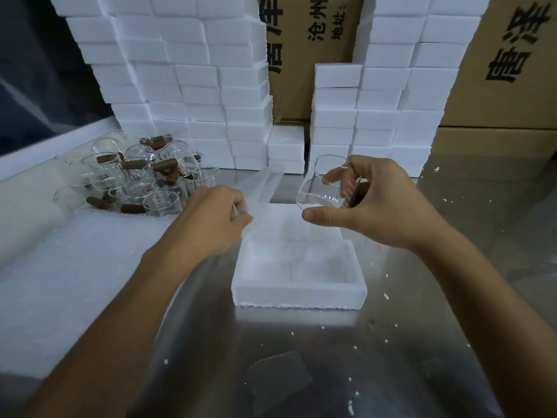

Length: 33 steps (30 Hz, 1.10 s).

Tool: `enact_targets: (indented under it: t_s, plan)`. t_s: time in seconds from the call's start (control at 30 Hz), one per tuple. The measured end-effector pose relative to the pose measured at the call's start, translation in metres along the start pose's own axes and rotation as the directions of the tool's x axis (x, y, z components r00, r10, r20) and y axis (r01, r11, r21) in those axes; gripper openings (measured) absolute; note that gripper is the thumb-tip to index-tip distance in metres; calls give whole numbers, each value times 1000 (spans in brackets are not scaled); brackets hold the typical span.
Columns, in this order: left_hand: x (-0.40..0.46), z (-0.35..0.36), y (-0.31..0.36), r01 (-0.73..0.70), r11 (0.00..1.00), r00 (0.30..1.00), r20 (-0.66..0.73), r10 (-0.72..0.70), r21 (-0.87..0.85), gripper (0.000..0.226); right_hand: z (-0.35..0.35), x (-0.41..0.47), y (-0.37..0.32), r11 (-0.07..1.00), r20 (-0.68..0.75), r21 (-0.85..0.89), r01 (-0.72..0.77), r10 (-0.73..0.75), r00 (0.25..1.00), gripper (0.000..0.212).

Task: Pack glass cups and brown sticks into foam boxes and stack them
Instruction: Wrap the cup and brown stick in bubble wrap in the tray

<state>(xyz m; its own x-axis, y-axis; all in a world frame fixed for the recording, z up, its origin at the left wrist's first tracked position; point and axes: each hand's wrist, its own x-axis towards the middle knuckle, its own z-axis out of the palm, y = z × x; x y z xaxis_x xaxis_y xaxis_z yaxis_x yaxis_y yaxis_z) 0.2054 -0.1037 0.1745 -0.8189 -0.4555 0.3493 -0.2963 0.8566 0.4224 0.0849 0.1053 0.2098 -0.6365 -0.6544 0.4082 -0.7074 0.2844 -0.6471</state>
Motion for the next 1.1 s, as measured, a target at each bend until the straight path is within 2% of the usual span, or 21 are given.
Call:
enact_targets:
  t_s: [0.17,0.23,0.3,0.47,0.6,0.7,0.8,0.87,0.9,0.93,1.0,1.07,1.1]
  plan:
    - [0,0,0,12,998,1000,1,-12,-55,28,3,-1,-3,999,10,33,-4,3,1000,54]
    - [-1,2,3,25,995,999,-40,-29,-99,33,5,-1,-4,995,38,93,-31,28,999,61]
    - [-1,4,7,53,980,997,-47,-63,-194,37,7,0,-3,979,53,197,-53,43,998,59]
    - [-2,7,16,182,888,977,181,-114,-422,36,10,1,-2,882,60,459,-106,89,994,60]
    - [0,3,12,233,873,957,260,-127,-429,21,7,0,0,805,92,570,-161,133,987,50]
    - [-2,2,13,275,822,952,257,-163,-499,16,5,-1,-1,723,159,653,-227,162,974,38]
    - [-3,3,17,244,798,970,124,-211,-551,19,6,-2,-6,549,218,788,-280,177,960,33]
    - [-2,7,17,122,866,990,-6,-143,-486,29,7,-2,-12,424,255,855,-299,158,954,31]
    - [-2,8,17,47,918,996,-56,-75,-393,31,8,-2,-15,375,278,874,-310,137,951,37]
    - [-3,9,19,-14,961,997,-73,-6,-275,33,10,-3,-19,325,304,888,-326,117,945,44]
    - [-5,12,22,-90,994,995,-52,86,-70,32,15,-6,-25,189,353,913,-362,80,932,40]
    - [-7,17,25,-122,992,992,-33,121,-16,23,23,-9,-32,39,413,909,-416,61,909,38]
    - [-9,18,26,-121,992,992,-38,120,-24,18,28,-10,-33,-3,435,900,-436,67,898,38]
